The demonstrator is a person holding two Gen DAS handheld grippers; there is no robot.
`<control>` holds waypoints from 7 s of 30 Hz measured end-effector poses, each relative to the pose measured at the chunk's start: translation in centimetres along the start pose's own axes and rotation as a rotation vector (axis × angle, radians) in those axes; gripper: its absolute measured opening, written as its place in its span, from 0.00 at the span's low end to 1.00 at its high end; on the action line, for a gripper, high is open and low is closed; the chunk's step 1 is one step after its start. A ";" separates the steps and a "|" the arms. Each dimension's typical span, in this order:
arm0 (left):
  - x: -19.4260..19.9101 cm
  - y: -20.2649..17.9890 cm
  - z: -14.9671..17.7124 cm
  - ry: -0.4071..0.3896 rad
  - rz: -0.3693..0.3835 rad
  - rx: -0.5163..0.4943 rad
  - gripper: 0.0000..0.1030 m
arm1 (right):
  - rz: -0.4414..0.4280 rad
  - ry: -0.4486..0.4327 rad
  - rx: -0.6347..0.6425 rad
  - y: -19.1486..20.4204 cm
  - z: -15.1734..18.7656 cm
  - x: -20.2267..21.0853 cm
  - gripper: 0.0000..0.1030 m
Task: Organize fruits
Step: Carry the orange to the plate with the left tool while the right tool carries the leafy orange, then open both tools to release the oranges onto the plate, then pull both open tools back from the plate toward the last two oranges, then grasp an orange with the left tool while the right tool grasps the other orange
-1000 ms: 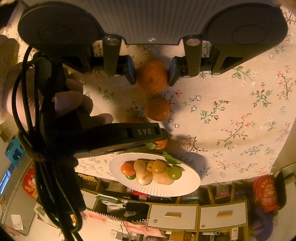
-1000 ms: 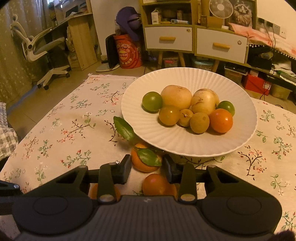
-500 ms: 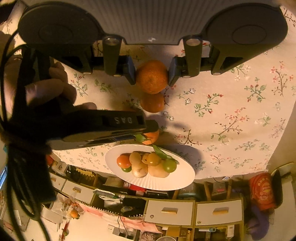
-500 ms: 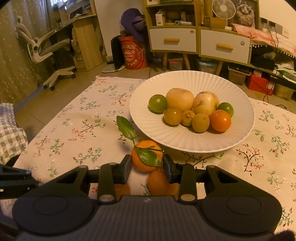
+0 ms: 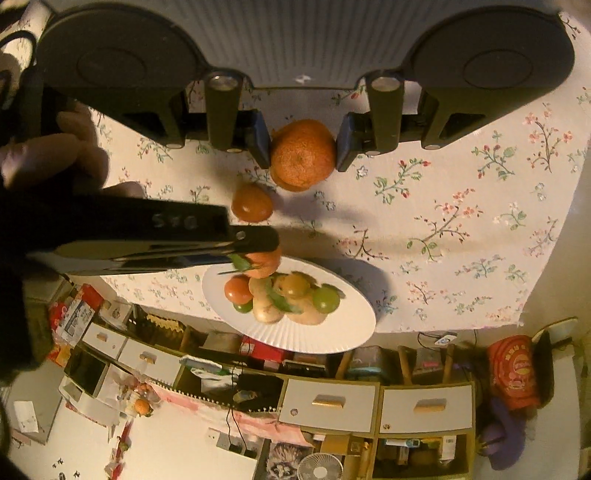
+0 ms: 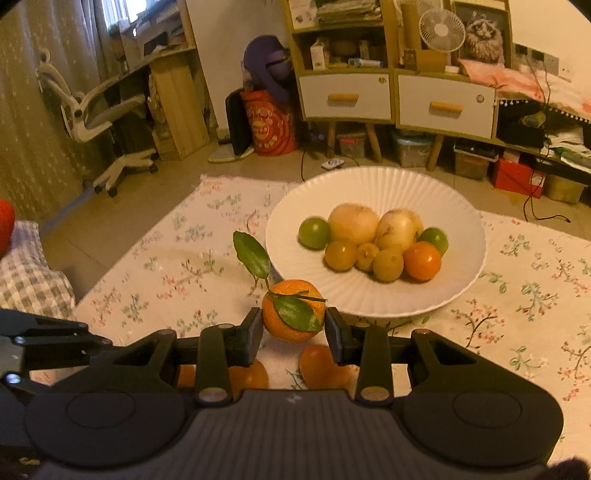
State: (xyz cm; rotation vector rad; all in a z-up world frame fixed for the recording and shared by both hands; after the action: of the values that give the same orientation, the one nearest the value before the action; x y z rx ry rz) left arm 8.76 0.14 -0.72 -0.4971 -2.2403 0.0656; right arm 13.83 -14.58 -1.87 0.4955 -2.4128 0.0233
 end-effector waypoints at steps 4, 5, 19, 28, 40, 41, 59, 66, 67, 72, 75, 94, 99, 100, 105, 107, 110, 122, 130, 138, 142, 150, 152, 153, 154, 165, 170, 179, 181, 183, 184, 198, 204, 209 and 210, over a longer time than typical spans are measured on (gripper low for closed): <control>0.1 0.0 -0.2 -0.013 0.000 0.004 0.29 | 0.008 -0.041 -0.021 -0.7 -0.6 1.1 0.32; 0.1 0.0 -0.2 -0.015 0.000 0.004 0.29 | 0.013 -0.049 -0.029 -1.0 -0.8 1.3 0.32; -0.4 -0.3 -0.7 -0.024 0.007 0.001 0.29 | 0.128 -0.076 -0.125 -5.0 -1.0 0.4 0.32; -0.6 -0.3 -0.7 -0.019 0.003 0.007 0.29 | 0.151 -0.050 -0.110 -5.2 -0.7 -0.8 0.32; -1.0 -1.3 -1.3 -0.021 0.005 -0.018 0.29 | 0.165 -0.022 -0.066 -5.5 -0.4 -1.5 0.33; -1.0 -1.3 -1.5 -0.026 0.001 -0.021 0.29 | 0.164 -0.023 -0.066 -5.4 -0.4 -1.5 0.33; -4.1 -1.2 -6.2 -0.088 0.004 -0.047 0.29 | 0.130 -0.020 -0.076 -5.9 -0.6 -1.9 0.33; -6.2 -0.5 -9.3 -0.107 -0.005 -0.025 0.29 | 0.111 -0.021 -0.087 -6.1 -0.6 -1.9 0.33; -6.4 -0.5 -9.6 -0.108 -0.007 -0.027 0.29 | 0.110 -0.021 -0.090 -6.1 -0.5 -1.9 0.33; -7.8 -0.5 -10.6 -0.106 -0.012 -0.038 0.29 | 0.099 -0.028 -0.100 -6.3 -0.6 -1.6 0.34; -8.5 -0.5 -11.5 -0.115 -0.007 -0.031 0.29 | 0.099 -0.036 -0.114 -6.5 -0.7 -1.4 0.35; -15.2 -1.5 -15.1 -0.063 -0.009 -0.005 0.29 | 0.080 -0.061 -0.155 -7.6 -1.1 -0.7 0.66; -16.1 -2.1 -15.0 -0.049 -0.024 -0.030 0.29 | 0.089 -0.065 -0.173 -8.1 -1.1 -0.6 0.67; -16.2 -2.1 -15.1 -0.050 -0.026 -0.031 0.29 | 0.090 -0.066 -0.176 -8.2 -1.0 -0.6 0.67; -16.2 -2.1 -15.2 -0.055 -0.029 -0.031 0.30 | 0.098 -0.064 -0.185 -8.4 -0.8 -0.5 0.69; -16.2 -2.1 -15.2 -0.064 -0.032 -0.043 0.32 | 0.097 -0.065 -0.187 -8.3 -0.8 -0.5 0.70; -16.0 -2.2 -15.1 -0.077 -0.041 -0.058 0.37 | 0.095 -0.069 -0.184 -8.2 -0.9 -0.4 0.72; -13.5 -2.1 -15.1 -0.139 -0.070 -0.091 0.78 | 0.112 -0.069 -0.176 -8.5 -1.1 0.0 0.84; -10.2 -1.2 -13.1 -0.130 -0.106 -0.094 0.92 | 0.140 -0.070 -0.200 -8.8 -0.7 1.1 0.89; -6.8 0.4 -10.7 -0.108 -0.141 -0.076 0.92 | 0.159 -0.069 -0.138 -7.5 -0.2 2.5 0.92; -5.1 1.0 -9.4 -0.121 -0.154 -0.053 0.92 | 0.173 -0.072 -0.104 -6.9 0.1 3.3 0.94; -2.6 1.3 -7.1 -0.116 -0.160 -0.034 0.92 | 0.193 -0.072 -0.073 -5.7 0.7 4.3 0.95; -2.1 1.6 -6.4 -0.116 -0.159 -0.032 0.92 | 0.197 -0.070 -0.070 -5.5 1.0 4.4 0.95; -1.9 1.6 -6.1 -0.114 -0.161 -0.028 0.92 | 0.199 -0.069 -0.067 -5.3 1.1 4.5 0.95; -1.7 1.8 -5.7 -0.110 -0.164 -0.025 0.92 | 0.202 -0.068 -0.063 -5.2 1.3 4.6 0.96; -0.7 2.8 -2.1 -0.072 -0.165 -0.006 0.92 | 0.240 -0.039 0.019 -4.1 3.5 4.3 0.97; -0.5 3.3 -0.9 -0.063 -0.148 -0.010 0.92 | 0.237 -0.021 0.072 -3.7 4.4 3.8 0.97; -0.4 2.9 1.0 -0.065 -0.130 -0.119 0.92 | 0.213 -0.008 0.102 -3.4 6.0 3.3 0.98; -0.5 2.6 1.2 -0.070 -0.126 -0.152 0.92 | 0.215 -0.004 0.104 -3.4 6.2 3.2 0.98; -0.8 2.4 1.4 -0.071 -0.118 -0.172 0.92 | 0.219 0.004 0.104 -3.5 6.4 3.1 0.98; -1.0 2.2 1.5 -0.070 -0.112 -0.179 0.92 | 0.220 0.007 0.103 -3.6 6.5 3.0 0.98; -4.2 -0.4 2.7 -0.045 -0.038 -0.214 0.81 | 0.220 0.024 0.126 -3.9 6.6 2.2 0.98; -4.8 -1.1 2.6 -0.046 -0.003 -0.203 0.66 | 0.209 0.033 0.132 -4.0 6.4 1.7 0.98; -5.0 -1.5 2.2 -0.054 0.030 -0.190 0.48 | 0.184 0.048 0.123 -3.9 6.4 1.4 0.98; -5.0 -1.5 2.1 -0.055 0.032 -0.188 0.44 | 0.181 0.047 0.121 -3.9 6.3 1.4 0.98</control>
State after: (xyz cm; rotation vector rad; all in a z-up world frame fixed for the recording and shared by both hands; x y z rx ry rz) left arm 9.66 -2.83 -5.42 -0.6386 -2.3047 -0.1171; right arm 10.38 -19.54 -6.38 0.3253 -2.4118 0.2584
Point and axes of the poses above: each gripper's, at about its wrist camera, not at the fingertips, and x roughly against the way its jaws point, y to its left, z to its underside, the point moved 2 cm from there along -x, roughly the way its jaws point, and after that the axes turned 3 degrees about x, right-handed, at the moved point
